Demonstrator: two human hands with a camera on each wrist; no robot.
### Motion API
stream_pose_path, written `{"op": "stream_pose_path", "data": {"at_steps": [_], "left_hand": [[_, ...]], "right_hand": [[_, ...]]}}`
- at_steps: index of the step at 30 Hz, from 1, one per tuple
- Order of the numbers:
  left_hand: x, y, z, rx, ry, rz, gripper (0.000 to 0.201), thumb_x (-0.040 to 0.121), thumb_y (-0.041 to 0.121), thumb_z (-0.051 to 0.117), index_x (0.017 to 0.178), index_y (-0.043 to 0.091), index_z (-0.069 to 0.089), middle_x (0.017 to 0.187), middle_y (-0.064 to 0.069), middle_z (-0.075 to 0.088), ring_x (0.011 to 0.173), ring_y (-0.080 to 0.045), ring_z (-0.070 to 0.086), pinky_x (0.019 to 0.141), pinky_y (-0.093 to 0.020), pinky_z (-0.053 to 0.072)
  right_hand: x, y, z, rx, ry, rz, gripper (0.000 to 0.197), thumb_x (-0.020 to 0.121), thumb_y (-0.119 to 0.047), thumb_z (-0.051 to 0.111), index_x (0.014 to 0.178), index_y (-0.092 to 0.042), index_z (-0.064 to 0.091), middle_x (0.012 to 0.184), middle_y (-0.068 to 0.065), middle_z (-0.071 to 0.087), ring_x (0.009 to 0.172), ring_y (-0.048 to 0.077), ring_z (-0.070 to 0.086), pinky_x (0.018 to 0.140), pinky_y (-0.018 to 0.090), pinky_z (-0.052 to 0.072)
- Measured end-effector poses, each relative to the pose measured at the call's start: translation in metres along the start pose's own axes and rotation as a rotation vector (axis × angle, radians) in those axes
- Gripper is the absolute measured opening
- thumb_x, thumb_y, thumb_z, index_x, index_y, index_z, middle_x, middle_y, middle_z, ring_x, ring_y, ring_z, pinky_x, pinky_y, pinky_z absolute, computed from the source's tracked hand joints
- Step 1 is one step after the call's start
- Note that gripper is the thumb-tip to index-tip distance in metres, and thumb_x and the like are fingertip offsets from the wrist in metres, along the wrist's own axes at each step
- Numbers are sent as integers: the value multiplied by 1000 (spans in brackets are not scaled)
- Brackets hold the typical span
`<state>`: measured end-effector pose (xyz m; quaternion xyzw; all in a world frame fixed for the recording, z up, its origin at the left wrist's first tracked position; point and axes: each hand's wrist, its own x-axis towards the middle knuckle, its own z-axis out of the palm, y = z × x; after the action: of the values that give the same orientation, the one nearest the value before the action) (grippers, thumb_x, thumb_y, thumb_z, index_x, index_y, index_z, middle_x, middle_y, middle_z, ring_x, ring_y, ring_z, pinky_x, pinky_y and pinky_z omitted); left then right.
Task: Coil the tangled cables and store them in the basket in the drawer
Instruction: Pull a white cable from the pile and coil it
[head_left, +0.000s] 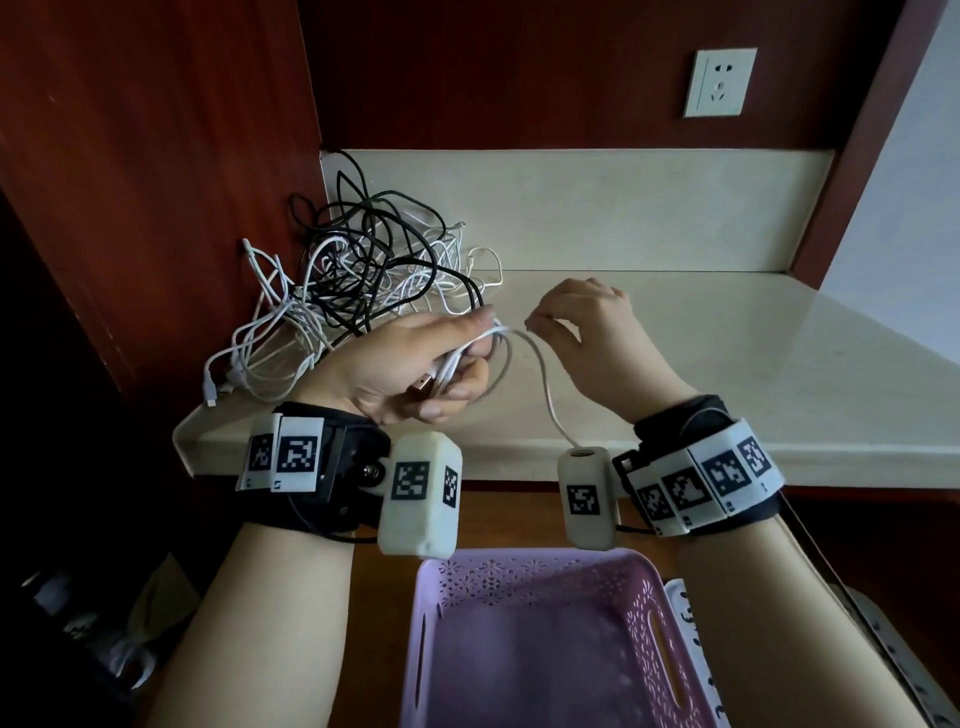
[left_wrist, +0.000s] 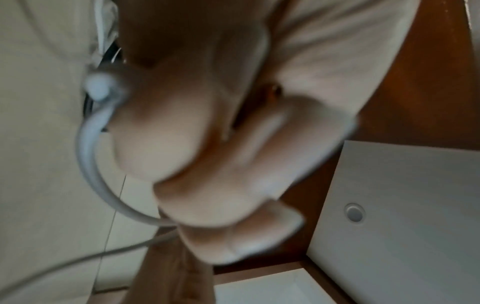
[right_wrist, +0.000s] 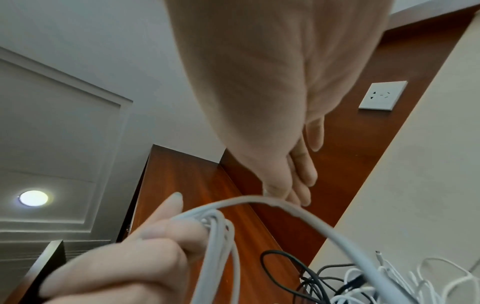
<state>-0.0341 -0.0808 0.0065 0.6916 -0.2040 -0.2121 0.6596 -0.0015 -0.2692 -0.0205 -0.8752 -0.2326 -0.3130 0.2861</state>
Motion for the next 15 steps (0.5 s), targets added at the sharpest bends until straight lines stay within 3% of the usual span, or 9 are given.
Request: {"op": "stream_pose_path", "data": {"at_steps": [2, 3, 5, 6, 9, 13, 15], "left_hand": [[-1, 2, -1, -28, 50, 1, 33, 95, 36, 40, 73, 12, 36, 47, -5, 32, 24, -7, 25, 31, -5, 24], [0, 1, -1, -23, 84, -1, 33, 97, 35, 39, 74, 12, 37, 46, -3, 31, 24, -6, 24, 32, -4, 23], [3, -2, -3, -2, 133, -4, 34, 100, 34, 38, 74, 12, 40, 42, -1, 32, 23, -6, 22, 33, -4, 22], [4, -3, -4, 4, 148, -3, 35, 100, 34, 38, 74, 11, 41, 41, 0, 32, 23, -6, 21, 33, -4, 21], [6, -5, -5, -25, 147, 9, 36, 100, 35, 38, 73, 11, 41, 39, 2, 31, 23, -5, 19, 33, -5, 18], [3, -1, -4, -138, 19, 15, 32, 93, 37, 37, 75, 11, 39, 36, 3, 29, 20, -3, 20, 29, -4, 23], [2, 1, -5, -174, -28, 20, 30, 90, 37, 35, 76, 10, 39, 34, 3, 31, 19, -4, 23, 28, -5, 25]], "right_hand": [[-2, -3, 1, 34, -34, -14, 21, 89, -8, 56, 105, -12, 69, 106, 1, 67, 105, 24, 54, 95, 37, 32], [-3, -7, 1, 76, -25, -40, 28, 87, -5, 54, 110, -13, 67, 106, -2, 67, 102, 19, 53, 94, 32, 36], [-2, -19, -2, 177, -28, -75, 32, 84, -2, 52, 110, -14, 67, 99, -6, 69, 86, 3, 49, 82, 11, 36], [-3, -24, -4, 208, -60, -81, 31, 83, -1, 54, 107, -14, 69, 95, -6, 69, 78, -2, 48, 73, 6, 35], [-3, -32, -5, 207, -127, -96, 26, 80, 0, 60, 102, -11, 68, 94, -3, 68, 64, -11, 51, 63, 4, 35], [-2, -29, -3, 264, -120, -24, 11, 85, -4, 64, 94, -8, 60, 70, -8, 60, 57, 11, 56, 54, 9, 38], [-2, -28, -5, 307, -83, -18, 4, 85, -4, 65, 87, -4, 61, 61, -10, 56, 49, 13, 56, 50, 13, 42]]}}
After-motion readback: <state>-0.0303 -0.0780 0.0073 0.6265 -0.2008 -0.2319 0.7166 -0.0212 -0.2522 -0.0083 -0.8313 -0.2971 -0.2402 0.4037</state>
